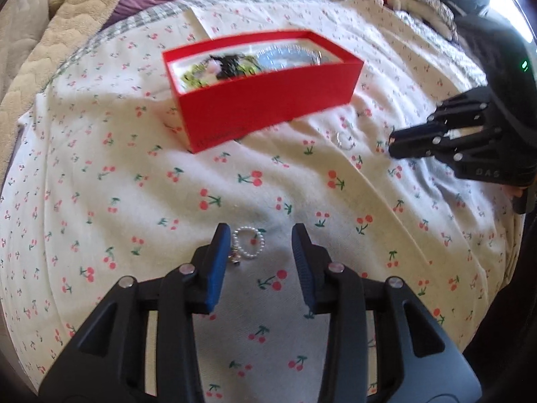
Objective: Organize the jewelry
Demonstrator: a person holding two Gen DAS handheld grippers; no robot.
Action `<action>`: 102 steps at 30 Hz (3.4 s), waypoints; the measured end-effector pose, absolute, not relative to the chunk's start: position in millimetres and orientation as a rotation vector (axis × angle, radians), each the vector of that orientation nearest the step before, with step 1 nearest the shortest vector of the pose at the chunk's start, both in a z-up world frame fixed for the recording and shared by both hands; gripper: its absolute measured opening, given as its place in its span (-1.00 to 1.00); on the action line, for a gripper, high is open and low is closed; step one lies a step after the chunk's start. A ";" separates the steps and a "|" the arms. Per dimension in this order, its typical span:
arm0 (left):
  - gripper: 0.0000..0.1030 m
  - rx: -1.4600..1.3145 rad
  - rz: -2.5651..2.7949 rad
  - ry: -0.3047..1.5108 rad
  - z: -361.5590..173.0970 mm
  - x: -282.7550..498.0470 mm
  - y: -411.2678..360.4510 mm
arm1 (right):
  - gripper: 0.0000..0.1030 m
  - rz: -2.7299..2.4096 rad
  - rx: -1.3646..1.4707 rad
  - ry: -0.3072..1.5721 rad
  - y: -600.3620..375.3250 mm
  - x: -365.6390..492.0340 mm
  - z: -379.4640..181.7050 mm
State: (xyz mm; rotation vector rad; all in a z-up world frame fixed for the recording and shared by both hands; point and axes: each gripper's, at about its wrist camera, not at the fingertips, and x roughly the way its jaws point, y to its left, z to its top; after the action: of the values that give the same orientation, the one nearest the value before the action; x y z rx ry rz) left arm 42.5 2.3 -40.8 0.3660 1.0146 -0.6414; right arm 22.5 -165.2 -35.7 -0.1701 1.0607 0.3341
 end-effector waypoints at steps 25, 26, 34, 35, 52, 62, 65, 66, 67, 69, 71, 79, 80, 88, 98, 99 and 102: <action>-0.94 0.160 -0.615 0.961 -4.2 62.2 -8.1 | -0.83 0.315 -0.120 0.993 -173.8 26.6 -8.7; -0.94 0.153 -0.615 0.958 -2.6 63.2 -9.5 | -0.83 0.312 -0.112 0.985 -174.6 28.1 -5.1; -0.94 0.112 -0.608 0.911 21.1 81.6 -25.6 | -0.83 0.308 -0.041 0.921 -174.1 46.1 18.6; -0.94 0.108 -0.601 0.907 22.6 86.0 -27.7 | -0.83 0.304 -0.033 0.915 -173.8 49.3 20.0; -0.94 0.022 -0.487 0.941 7.3 140.9 -30.5 | -0.82 0.250 0.119 0.925 -184.1 100.4 12.0; -0.35 0.011 -0.493 0.918 14.3 139.0 -33.6 | -0.72 0.281 0.242 0.991 -191.6 113.8 7.6; -0.22 0.024 -0.492 0.915 17.8 135.9 -32.2 | -0.72 0.287 0.218 0.999 -189.1 110.2 8.6; -0.08 0.029 -0.486 0.912 19.6 133.8 -30.5 | -0.72 0.288 0.209 1.000 -188.4 107.8 9.4; -0.02 0.033 -0.481 0.909 21.2 131.9 -28.8 | -0.72 0.288 0.202 1.000 -188.5 106.0 10.1; 0.13 0.040 -0.474 0.904 23.2 128.5 -25.1 | -0.72 0.289 0.175 1.000 -186.4 100.4 12.8; 0.29 0.053 -0.467 0.901 25.3 122.3 -19.6 | -0.71 0.297 0.159 0.996 -185.5 95.3 14.9; 0.65 0.151 -0.421 0.915 17.9 94.0 6.9 | 0.45 0.305 0.095 1.013 -182.1 68.8 11.9; 0.66 0.151 -0.417 0.922 15.5 90.3 11.7 | 0.49 0.300 0.096 1.002 -182.5 64.8 12.3; 0.66 0.190 -0.465 0.983 -11.1 52.7 31.6 | 0.49 0.270 0.032 1.016 -176.9 39.3 -2.7; 0.65 0.222 -0.568 1.047 -26.1 29.4 20.1 | 0.49 0.236 -0.081 1.055 -161.9 28.8 -15.4; 0.65 0.224 -0.568 1.048 -26.2 29.2 18.9 | 0.49 0.231 -0.076 1.055 -161.8 28.5 -15.0; 0.65 0.230 -0.557 1.051 -27.3 29.9 15.7 | 0.49 0.227 -0.074 1.055 -162.8 27.6 -14.4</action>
State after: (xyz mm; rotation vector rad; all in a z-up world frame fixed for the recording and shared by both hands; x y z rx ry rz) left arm 29.9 15.7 -27.3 0.2303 1.0506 -0.5573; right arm 27.6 -162.8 -14.4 -0.0739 1.0548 0.2266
